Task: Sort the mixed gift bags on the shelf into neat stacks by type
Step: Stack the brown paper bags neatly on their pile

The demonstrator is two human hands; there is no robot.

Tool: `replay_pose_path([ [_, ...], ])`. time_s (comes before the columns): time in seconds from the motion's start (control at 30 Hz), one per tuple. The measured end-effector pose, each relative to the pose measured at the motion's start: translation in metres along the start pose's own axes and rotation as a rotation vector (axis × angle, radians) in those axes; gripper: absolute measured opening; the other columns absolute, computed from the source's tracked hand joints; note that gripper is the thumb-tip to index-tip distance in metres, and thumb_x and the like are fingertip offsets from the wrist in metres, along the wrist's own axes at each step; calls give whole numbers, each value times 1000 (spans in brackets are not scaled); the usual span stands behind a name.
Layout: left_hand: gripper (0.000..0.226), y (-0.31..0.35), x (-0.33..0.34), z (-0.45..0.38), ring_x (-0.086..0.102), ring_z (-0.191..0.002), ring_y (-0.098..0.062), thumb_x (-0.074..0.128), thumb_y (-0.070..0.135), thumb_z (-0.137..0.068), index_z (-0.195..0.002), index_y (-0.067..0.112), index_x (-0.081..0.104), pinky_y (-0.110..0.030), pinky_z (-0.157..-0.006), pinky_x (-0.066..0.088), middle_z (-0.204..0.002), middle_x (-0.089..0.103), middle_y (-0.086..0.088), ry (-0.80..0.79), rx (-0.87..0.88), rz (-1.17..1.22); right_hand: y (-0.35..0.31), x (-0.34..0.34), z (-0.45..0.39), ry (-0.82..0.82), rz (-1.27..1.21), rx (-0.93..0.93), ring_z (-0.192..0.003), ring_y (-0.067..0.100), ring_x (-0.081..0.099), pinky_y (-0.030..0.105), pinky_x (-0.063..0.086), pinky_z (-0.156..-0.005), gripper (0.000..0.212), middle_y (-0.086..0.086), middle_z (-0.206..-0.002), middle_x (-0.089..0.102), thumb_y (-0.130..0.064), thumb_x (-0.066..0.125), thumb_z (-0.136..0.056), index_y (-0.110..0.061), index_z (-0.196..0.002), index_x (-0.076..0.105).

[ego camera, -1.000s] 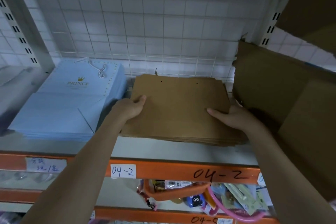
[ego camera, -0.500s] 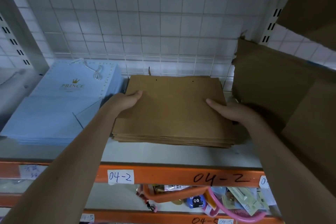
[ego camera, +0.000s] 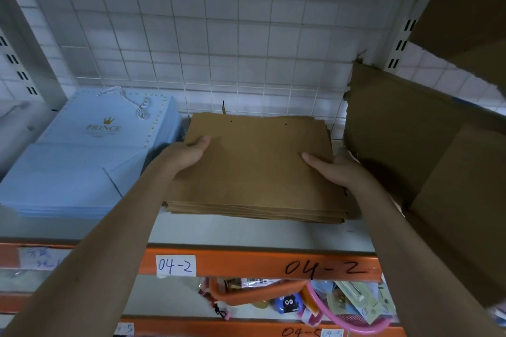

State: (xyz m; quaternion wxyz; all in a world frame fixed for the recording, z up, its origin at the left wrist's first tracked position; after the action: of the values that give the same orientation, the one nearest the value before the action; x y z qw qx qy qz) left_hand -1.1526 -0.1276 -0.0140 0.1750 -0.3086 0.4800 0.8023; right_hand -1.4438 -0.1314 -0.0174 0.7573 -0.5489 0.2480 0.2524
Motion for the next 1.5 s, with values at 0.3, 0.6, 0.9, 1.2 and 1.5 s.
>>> replay_pose_path([
  [0.3,108,-42,-2,25,51,-117,-24,49,87,-57,-132,9,45,-39,-98,43,-130,53,-5,-6,86,-28,20,3,25,-162,308,-131,-135,20,34,34,36,-106,149,-1,-153,25,-94,55,-30,-22,-149,3],
  [0.6,147,-60,7,41,22,-140,-21,85,44,-56,-141,15,-31,-32,-112,28,-156,12,-2,-285,160,-377,32,15,44,-223,383,-23,-142,26,17,29,26,-109,143,12,-157,-2,-42,82,-62,-5,-138,-33],
  [0.9,72,-47,0,28,57,-98,-21,88,21,-58,-119,2,52,-28,-83,49,-111,61,-8,-100,154,-412,26,6,38,-106,424,-117,-115,19,50,30,46,-92,130,5,-135,48,-67,79,-42,-7,-143,24],
  [1.2,103,-48,8,26,43,-126,-26,86,22,-61,-142,0,25,-31,-101,41,-143,38,-13,-104,162,-469,22,15,50,-108,475,42,-102,21,53,24,45,-71,100,12,-119,51,-27,81,-70,9,-140,19],
  [1.5,72,-47,0,18,60,-97,-25,92,23,-49,-108,1,59,-37,-87,52,-108,62,-12,-3,132,-388,17,11,50,-22,462,-15,-61,10,49,21,32,-46,30,2,-69,53,-21,80,-70,-11,-66,53],
])
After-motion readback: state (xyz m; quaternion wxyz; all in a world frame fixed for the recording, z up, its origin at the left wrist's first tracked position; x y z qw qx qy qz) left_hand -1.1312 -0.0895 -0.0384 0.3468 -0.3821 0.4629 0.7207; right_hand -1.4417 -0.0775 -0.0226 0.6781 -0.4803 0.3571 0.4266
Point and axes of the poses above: each hand's wrist, its own z-axis away from the middle knuckle, its own x-axis out of the palm, y = z × x, the point moved 3 cm from there along -z, towards the middle knuckle
